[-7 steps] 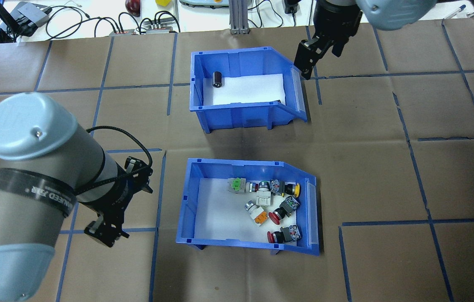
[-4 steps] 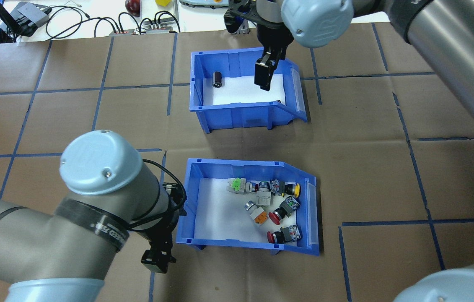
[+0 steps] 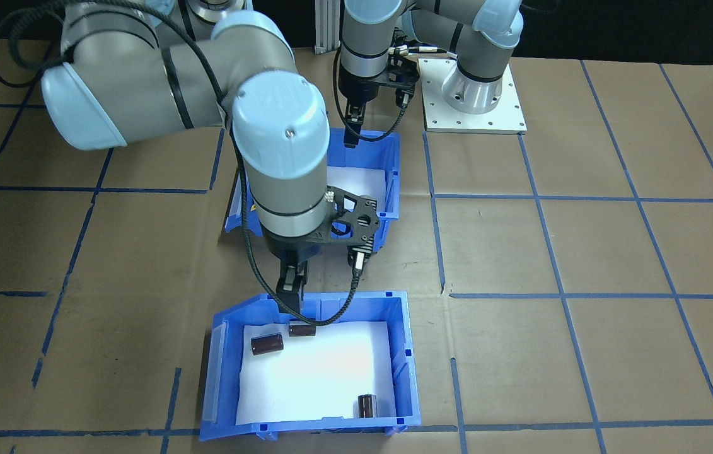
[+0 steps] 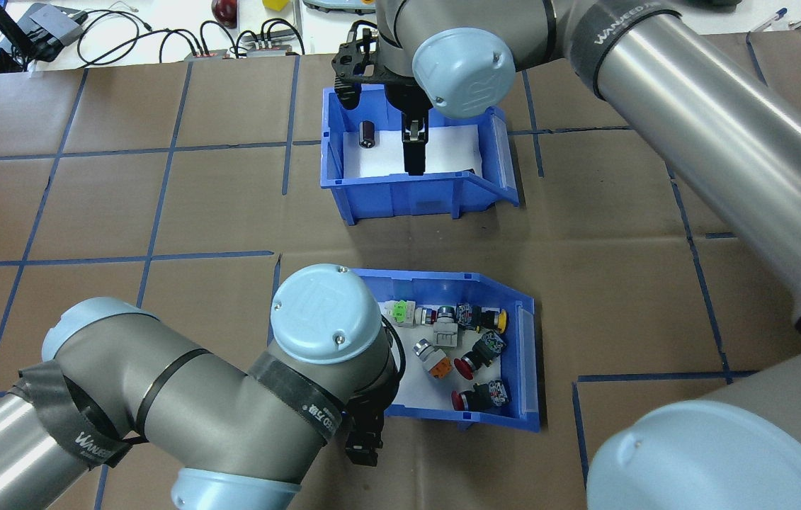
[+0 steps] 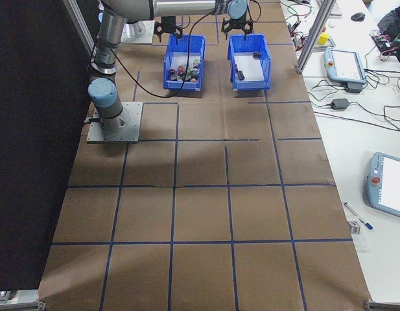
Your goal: Place button box in front
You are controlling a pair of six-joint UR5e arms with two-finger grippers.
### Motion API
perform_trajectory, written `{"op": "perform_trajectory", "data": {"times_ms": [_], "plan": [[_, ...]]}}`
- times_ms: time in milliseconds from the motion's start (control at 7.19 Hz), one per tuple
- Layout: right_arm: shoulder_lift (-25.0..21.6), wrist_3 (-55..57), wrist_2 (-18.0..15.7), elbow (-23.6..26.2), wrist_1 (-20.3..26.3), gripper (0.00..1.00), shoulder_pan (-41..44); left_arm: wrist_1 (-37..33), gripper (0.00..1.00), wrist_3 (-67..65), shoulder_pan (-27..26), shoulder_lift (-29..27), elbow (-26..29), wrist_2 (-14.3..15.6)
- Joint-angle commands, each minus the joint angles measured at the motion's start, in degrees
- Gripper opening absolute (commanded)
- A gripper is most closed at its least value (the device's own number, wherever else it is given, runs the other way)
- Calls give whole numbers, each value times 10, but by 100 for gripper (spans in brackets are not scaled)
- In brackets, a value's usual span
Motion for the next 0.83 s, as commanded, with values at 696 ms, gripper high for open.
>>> {"op": "perform_trajectory", "data": {"times_ms": [696], "plan": [[65, -6, -3, 25, -34, 86, 27, 99, 91, -29, -13, -87, -10, 0]]}}
